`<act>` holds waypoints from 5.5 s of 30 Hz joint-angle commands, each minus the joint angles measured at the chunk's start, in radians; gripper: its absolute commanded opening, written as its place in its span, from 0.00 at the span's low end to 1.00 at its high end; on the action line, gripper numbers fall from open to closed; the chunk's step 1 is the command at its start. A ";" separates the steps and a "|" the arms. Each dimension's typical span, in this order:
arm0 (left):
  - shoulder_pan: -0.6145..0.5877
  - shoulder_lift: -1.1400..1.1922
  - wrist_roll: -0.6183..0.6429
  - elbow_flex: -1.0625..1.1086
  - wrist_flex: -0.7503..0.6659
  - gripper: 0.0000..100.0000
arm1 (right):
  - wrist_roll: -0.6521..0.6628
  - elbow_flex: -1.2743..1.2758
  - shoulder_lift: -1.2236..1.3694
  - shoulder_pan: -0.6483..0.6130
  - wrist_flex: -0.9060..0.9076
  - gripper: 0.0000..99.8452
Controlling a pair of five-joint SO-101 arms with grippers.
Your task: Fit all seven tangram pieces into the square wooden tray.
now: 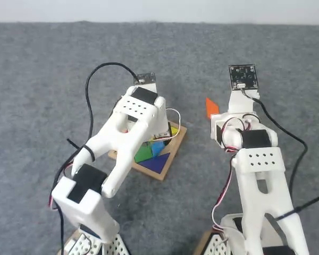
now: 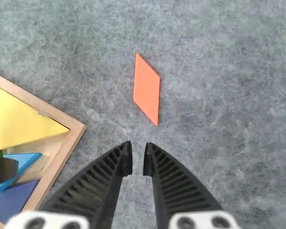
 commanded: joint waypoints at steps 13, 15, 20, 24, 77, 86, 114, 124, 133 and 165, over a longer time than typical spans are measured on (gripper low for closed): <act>-0.390 -0.249 -0.259 -0.031 0.021 0.19 | 0.153 0.041 0.027 -0.285 -0.022 0.05; -0.480 -0.235 -0.292 0.024 -0.032 0.19 | 0.195 0.031 0.097 -0.341 -0.031 0.05; -0.626 -0.176 -0.354 0.147 -0.189 0.19 | 0.282 -0.049 0.303 -0.426 -0.042 0.05; -0.669 -0.164 -0.410 0.199 -0.265 0.19 | 0.324 -0.104 0.412 -0.464 -0.042 0.05; -0.764 -0.166 -0.413 0.217 -0.325 0.19 | 0.109 -0.652 0.823 -0.051 0.024 0.22; -0.763 -0.164 -0.413 0.219 -0.325 0.19 | 0.172 -0.729 0.937 -0.051 0.033 0.22; -0.763 -0.166 -0.417 0.216 -0.305 0.19 | 0.407 -0.977 1.165 -0.030 0.174 0.14; -0.763 -0.166 -0.417 0.217 -0.305 0.19 | 0.457 -1.083 1.224 0.024 0.320 0.15; -0.763 -0.166 -0.417 0.217 -0.304 0.19 | 0.552 -1.082 1.259 0.012 0.354 0.17; -0.763 -0.166 -0.417 0.217 -0.304 0.19 | 0.267 -1.425 1.214 0.097 0.716 0.01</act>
